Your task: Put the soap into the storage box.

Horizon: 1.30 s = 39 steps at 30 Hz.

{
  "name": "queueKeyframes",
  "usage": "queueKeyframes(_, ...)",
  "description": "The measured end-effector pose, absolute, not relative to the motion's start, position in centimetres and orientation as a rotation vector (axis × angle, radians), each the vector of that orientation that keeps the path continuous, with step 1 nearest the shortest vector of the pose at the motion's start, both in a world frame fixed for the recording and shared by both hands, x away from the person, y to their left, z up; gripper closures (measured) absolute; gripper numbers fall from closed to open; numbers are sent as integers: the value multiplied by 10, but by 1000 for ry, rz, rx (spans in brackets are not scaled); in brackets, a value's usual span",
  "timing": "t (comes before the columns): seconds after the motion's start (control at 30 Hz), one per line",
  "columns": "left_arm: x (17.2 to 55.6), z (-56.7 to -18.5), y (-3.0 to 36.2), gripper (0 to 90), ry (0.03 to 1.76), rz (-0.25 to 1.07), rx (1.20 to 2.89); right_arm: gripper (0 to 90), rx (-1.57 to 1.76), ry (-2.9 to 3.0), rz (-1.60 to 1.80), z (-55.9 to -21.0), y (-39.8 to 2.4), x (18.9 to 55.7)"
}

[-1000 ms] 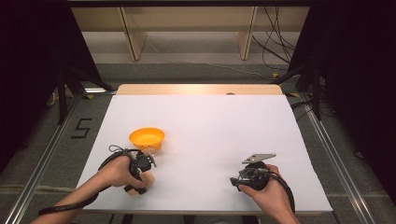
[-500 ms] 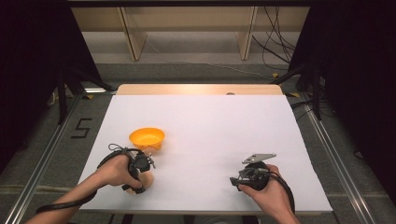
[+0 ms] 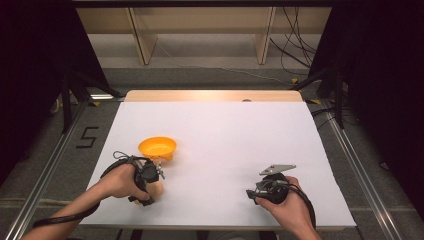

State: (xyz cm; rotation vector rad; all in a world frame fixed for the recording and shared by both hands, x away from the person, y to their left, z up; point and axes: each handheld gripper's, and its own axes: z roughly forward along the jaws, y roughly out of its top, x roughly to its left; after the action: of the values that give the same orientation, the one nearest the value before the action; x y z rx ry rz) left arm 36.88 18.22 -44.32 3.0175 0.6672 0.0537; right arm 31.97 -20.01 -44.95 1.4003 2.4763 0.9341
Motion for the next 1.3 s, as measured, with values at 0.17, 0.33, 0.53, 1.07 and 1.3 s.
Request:
queueKeyframes(0.17,372,-440,186,324,651,45,3026,532,1395,2475,931,-449,-201,319)
queueKeyframes(0.33,375,-436,187,324,650,53,3020,532,1344,2478,969,-450,-202,322)
queueKeyframes(0.53,377,-431,187,325,631,48,3031,532,1331,2446,982,-451,-202,321)
queueKeyframes(1.07,384,-423,191,325,634,53,3028,532,1348,2451,968,-450,-202,321)
queueKeyframes(1.3,387,-419,193,324,599,51,3035,531,1350,2449,965,-450,-203,321)
